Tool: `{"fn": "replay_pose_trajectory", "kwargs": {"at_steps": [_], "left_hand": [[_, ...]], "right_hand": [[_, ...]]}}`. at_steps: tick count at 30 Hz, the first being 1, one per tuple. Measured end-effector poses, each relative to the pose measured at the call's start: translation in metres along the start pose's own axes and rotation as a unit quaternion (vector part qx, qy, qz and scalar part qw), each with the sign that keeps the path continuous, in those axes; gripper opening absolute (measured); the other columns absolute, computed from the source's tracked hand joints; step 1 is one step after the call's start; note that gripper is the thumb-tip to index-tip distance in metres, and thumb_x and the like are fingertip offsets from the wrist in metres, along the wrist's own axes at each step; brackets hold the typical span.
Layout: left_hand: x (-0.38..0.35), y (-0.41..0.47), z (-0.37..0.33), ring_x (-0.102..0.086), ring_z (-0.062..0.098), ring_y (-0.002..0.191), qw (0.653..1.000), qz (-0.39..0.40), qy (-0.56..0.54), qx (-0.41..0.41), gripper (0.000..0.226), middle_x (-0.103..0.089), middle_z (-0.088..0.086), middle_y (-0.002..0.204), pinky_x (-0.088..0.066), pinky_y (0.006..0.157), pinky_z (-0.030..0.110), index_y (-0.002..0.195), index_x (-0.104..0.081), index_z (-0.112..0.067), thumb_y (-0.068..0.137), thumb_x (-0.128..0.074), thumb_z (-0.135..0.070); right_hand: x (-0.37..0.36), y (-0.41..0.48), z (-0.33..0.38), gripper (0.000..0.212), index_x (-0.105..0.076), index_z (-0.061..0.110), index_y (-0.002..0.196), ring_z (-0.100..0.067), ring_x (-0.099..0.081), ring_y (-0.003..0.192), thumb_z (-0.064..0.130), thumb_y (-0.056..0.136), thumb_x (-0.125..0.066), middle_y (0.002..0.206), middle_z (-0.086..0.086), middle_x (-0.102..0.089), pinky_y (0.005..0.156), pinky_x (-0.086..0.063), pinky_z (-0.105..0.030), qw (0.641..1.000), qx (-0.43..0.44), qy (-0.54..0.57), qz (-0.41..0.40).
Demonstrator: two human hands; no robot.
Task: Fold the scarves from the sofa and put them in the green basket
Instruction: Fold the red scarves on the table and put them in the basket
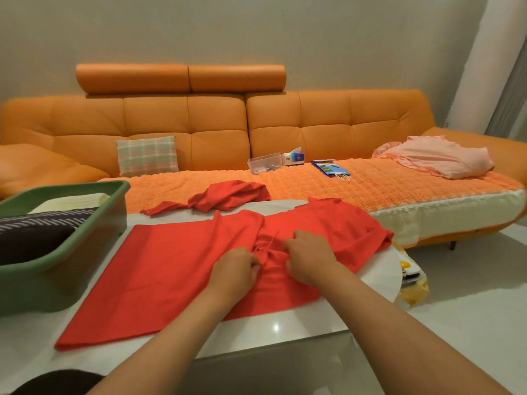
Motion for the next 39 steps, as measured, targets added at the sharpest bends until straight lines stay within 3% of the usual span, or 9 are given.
{"fn": "replay_pose_trajectory", "kwargs": {"at_steps": [4,7,13,16,19,22,26,34,39], "left_hand": [[0.023,0.001,0.007,-0.063,0.013,0.078,0.980,-0.098,-0.169,0.035,0.009,-0.073,-0.003,0.089,-0.049,0.077,0.032,0.090,-0.077,-0.020,0.086,-0.070,-0.017],[0.040,-0.005,0.000,-0.059,0.004,0.075,0.961,-0.129,-0.246,0.011,0.013,-0.071,-0.008,0.086,-0.045,0.073,0.019,0.087,-0.073,-0.020,0.088,-0.068,-0.009],[0.034,-0.021,-0.013,-0.061,-0.002,0.075,0.934,-0.022,-0.356,-0.018,0.021,-0.069,-0.017,0.081,-0.044,0.070,0.014,0.085,-0.071,-0.028,0.089,-0.066,-0.008],[0.034,-0.026,-0.012,-0.066,0.007,0.081,0.929,0.001,-0.371,-0.011,0.016,-0.072,-0.010,0.083,-0.052,0.074,0.031,0.087,-0.072,-0.023,0.090,-0.060,-0.013],[0.045,-0.023,0.001,-0.060,0.009,0.099,0.978,-0.052,-0.197,-0.053,0.021,-0.069,-0.008,0.103,-0.049,0.090,0.036,0.102,-0.070,-0.021,0.089,-0.056,-0.014],[0.007,-0.026,0.028,-0.028,0.022,0.143,0.990,0.140,0.012,0.003,0.052,-0.037,0.002,0.153,-0.025,0.118,0.044,0.145,-0.043,-0.033,0.095,-0.050,-0.045],[-0.023,-0.046,0.051,0.006,0.021,0.152,0.937,0.341,0.070,0.031,0.081,0.005,-0.002,0.166,0.000,0.122,0.046,0.154,-0.006,-0.047,0.088,-0.043,-0.074],[0.018,0.020,0.053,-0.052,0.017,0.120,0.994,0.102,0.026,-0.019,0.036,-0.058,-0.008,0.123,-0.040,0.100,0.036,0.130,-0.054,-0.034,0.095,-0.053,-0.042],[0.034,0.055,0.069,-0.061,0.016,0.094,0.992,-0.002,-0.123,0.021,0.028,-0.066,-0.005,0.105,-0.048,0.083,0.032,0.121,-0.062,-0.026,0.096,-0.053,-0.020]], "right_hand": [[-0.002,0.013,0.018,0.059,-0.047,0.033,0.141,-0.025,-0.054,0.116,0.030,0.085,-0.065,0.130,-0.004,-0.045,0.092,-0.049,-0.040,0.980,0.034,0.195,-0.024],[0.007,0.018,0.024,0.037,-0.068,0.029,0.122,-0.021,-0.062,0.111,0.023,0.086,-0.068,0.125,0.001,-0.061,0.090,-0.048,-0.031,0.957,0.047,0.281,-0.063],[0.058,0.000,0.009,0.024,-0.078,0.018,0.085,-0.005,-0.060,0.070,0.004,0.068,-0.066,0.080,0.007,-0.073,0.064,-0.040,-0.016,0.939,0.080,0.312,-0.118],[0.060,-0.015,0.005,0.016,-0.073,0.024,0.073,-0.007,-0.057,0.065,0.009,0.068,-0.067,0.064,0.015,-0.061,0.060,-0.041,-0.020,0.970,0.106,0.220,-0.022],[0.027,-0.032,0.001,0.011,-0.070,0.030,0.069,-0.008,-0.063,0.068,0.020,0.071,-0.069,0.068,0.014,-0.066,0.064,-0.049,-0.021,0.974,0.073,0.134,0.165],[0.006,-0.040,0.000,0.011,-0.079,0.024,0.076,-0.013,-0.065,0.072,0.027,0.077,-0.068,0.076,0.006,-0.072,0.068,-0.053,-0.028,0.947,0.019,0.206,0.244],[0.008,-0.014,-0.015,0.028,-0.075,0.015,0.075,-0.020,-0.066,0.074,0.031,0.087,-0.056,0.076,-0.005,-0.072,0.069,-0.051,-0.033,0.952,-0.048,0.275,0.124],[-0.012,0.049,-0.024,0.049,-0.069,0.015,0.102,-0.030,-0.064,0.107,0.057,0.091,-0.048,0.110,-0.006,-0.069,0.078,-0.045,-0.034,0.968,-0.184,0.169,0.025],[-0.022,0.080,0.017,0.025,-0.075,0.012,0.093,-0.028,-0.068,0.093,0.018,0.077,-0.057,0.090,-0.009,-0.073,0.076,-0.054,-0.034,0.957,-0.091,0.271,0.042]]}}
Point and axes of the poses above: each hand's wrist, its own y-axis towards the middle knuckle, its own x-axis out of the back of the hand, z = x × y, the point moved 9 cm from there along y, towards the middle knuckle
